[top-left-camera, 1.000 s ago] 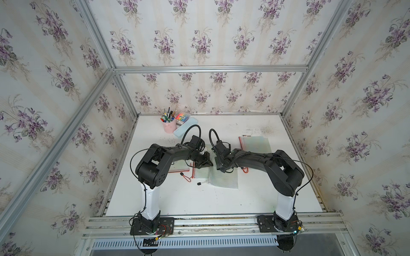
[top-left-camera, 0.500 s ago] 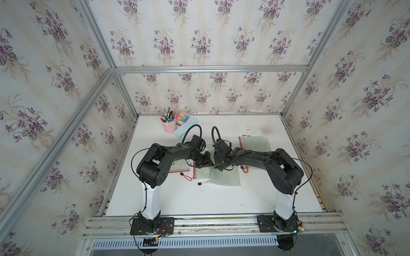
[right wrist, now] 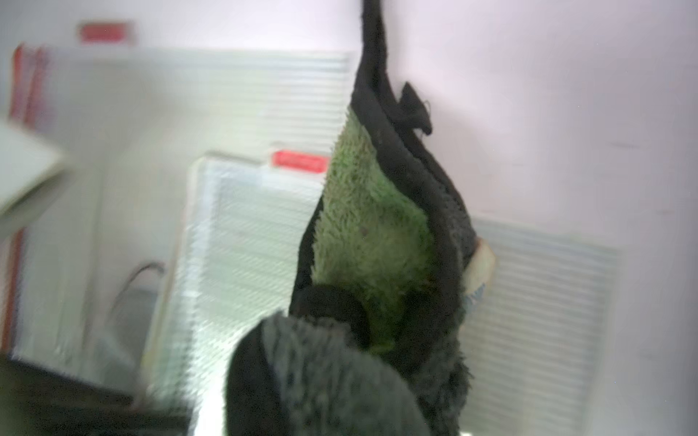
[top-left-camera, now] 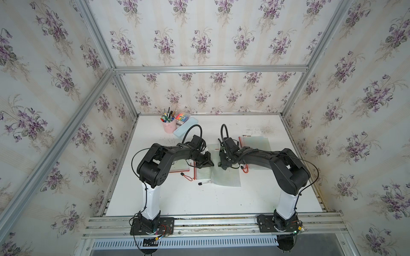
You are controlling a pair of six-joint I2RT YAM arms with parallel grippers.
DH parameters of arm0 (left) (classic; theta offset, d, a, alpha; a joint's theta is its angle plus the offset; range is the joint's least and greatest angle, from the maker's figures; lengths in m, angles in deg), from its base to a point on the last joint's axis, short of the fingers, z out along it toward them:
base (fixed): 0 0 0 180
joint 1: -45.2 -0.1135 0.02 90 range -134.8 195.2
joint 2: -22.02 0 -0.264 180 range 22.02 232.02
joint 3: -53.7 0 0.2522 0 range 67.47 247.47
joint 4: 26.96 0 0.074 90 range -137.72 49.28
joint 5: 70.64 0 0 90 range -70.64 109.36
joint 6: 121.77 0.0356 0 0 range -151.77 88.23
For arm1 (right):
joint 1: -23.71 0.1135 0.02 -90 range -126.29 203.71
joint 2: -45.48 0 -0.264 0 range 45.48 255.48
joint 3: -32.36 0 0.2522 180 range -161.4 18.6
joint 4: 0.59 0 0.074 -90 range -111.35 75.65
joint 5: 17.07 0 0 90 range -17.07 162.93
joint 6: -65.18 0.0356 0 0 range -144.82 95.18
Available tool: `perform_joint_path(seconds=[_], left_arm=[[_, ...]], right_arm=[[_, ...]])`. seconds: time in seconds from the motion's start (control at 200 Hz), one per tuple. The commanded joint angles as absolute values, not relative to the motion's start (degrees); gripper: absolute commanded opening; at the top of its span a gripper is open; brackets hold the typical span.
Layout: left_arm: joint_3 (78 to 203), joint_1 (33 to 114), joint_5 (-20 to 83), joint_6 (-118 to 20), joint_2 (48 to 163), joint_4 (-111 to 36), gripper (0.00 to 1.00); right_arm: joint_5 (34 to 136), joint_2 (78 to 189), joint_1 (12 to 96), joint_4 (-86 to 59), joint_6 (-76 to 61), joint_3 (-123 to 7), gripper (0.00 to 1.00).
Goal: Wipe the document bag
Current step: Wipe the dirt from the document bag.
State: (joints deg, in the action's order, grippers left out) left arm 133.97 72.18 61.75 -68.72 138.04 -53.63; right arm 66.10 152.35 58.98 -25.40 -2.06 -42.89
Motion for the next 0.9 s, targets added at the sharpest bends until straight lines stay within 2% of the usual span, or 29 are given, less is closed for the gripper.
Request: perform_joint_path(seconds=[0.0, 0.135, 0.24, 0.495, 0.57, 0.739, 0.894], left_arm=[[133.6, 72.4, 57.3, -68.8, 139.2, -59.3, 0.00], [134.4, 72.5, 57.5, -68.9, 139.9, -59.2, 0.00], [134.7, 72.6, 57.2, -68.9, 140.1, -59.4, 0.00], [133.3, 72.2, 55.6, -68.4, 138.1, -59.5, 0.00], [133.2, 72.2, 55.8, -68.6, 138.1, -58.8, 0.00], [134.2, 72.2, 56.2, -68.9, 139.0, -58.8, 0.00], [134.1, 72.1, 55.4, -69.4, 137.7, -58.3, 0.00]], right_arm=[[66.7, 154.1, 60.8, -28.2, -1.3, -45.9, 0.17], [69.8, 163.2, 67.0, -29.4, -1.9, -57.9, 0.18], [68.7, 165.7, 66.7, -31.0, -2.0, -60.8, 0.18], [63.3, 152.4, 55.3, -30.4, -3.9, -45.7, 0.18], [64.8, 152.7, 56.6, -30.6, -3.2, -46.3, 0.18], [66.4, 158.1, 66.4, -30.5, -1.7, -51.7, 0.18], [64.4, 153.6, 61.3, -30.9, -0.2, -45.7, 0.18]])
